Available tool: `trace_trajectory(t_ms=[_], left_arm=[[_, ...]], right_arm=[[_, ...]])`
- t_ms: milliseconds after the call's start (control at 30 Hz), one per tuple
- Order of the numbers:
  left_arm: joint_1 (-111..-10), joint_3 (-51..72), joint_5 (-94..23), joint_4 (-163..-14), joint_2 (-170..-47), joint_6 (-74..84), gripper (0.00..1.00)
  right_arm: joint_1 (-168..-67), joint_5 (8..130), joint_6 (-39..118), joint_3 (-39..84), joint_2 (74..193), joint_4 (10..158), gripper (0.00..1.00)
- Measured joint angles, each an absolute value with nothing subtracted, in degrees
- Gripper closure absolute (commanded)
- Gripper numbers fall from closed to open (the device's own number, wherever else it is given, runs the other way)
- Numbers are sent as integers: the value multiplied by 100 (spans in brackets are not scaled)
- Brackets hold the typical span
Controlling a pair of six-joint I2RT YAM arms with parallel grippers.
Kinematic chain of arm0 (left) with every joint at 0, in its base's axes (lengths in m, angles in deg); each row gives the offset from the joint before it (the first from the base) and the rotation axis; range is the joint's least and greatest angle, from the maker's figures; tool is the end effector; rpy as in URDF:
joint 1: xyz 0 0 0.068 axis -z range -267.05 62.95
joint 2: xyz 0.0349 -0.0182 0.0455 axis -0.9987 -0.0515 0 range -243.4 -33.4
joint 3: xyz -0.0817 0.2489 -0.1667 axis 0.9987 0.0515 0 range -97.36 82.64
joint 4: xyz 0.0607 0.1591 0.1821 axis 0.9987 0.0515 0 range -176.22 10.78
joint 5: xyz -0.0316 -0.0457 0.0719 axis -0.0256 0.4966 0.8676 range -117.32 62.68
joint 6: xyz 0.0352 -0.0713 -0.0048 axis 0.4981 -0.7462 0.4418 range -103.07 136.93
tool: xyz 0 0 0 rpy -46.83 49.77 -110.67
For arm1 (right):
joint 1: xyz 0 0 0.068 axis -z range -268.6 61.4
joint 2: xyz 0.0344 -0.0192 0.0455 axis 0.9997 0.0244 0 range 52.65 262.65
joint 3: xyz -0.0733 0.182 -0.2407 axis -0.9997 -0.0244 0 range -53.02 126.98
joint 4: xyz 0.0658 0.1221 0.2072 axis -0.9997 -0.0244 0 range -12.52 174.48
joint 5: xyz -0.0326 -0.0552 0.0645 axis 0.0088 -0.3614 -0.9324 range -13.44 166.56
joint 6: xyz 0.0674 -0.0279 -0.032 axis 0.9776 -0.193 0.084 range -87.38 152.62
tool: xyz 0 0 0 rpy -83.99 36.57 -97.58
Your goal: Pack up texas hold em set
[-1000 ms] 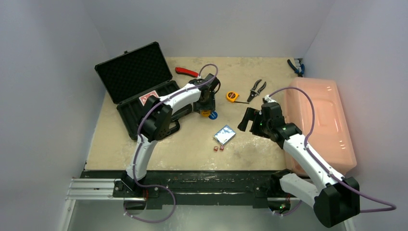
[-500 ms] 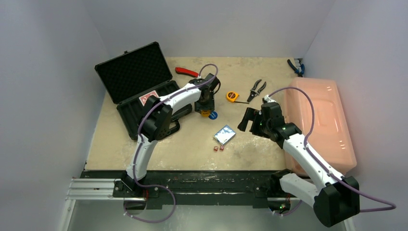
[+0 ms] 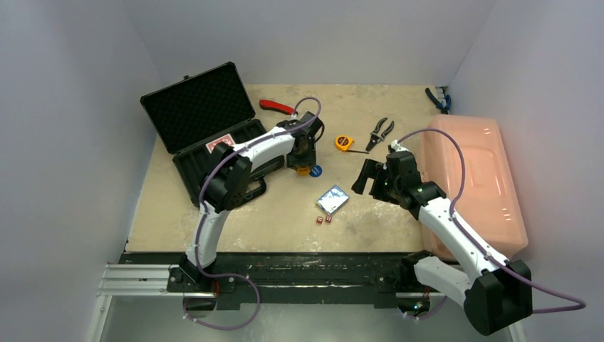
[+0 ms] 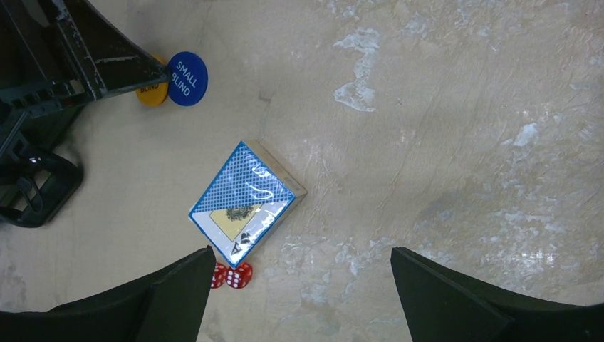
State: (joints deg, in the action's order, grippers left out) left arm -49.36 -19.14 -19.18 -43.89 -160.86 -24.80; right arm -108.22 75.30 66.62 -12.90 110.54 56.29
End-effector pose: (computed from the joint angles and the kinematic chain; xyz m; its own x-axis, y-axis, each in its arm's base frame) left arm 0.3956 -0.2933 0.1759 -0.9225 -0.1201 -0.3669 -0.0682 0.9861 -0.1514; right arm 0.1856 0.0676 0.2538 -0.7571 0.3237 -0.5675 0.0885 0.9115 0.4017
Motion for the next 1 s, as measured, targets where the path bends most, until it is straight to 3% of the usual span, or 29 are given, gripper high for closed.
trace_trajectory(t_ms=[900, 1000], left_arm=[[-4728, -1123, -1734, -4280, -14645, -2334, 68], [-4754, -1123, -1551, -4118, -14433, -2247, 72]], right_arm=[[-10822, 7556, 6645, -1290, 11141, 5638, 1], [-10822, 7556, 6645, -1290, 11141, 5638, 1]])
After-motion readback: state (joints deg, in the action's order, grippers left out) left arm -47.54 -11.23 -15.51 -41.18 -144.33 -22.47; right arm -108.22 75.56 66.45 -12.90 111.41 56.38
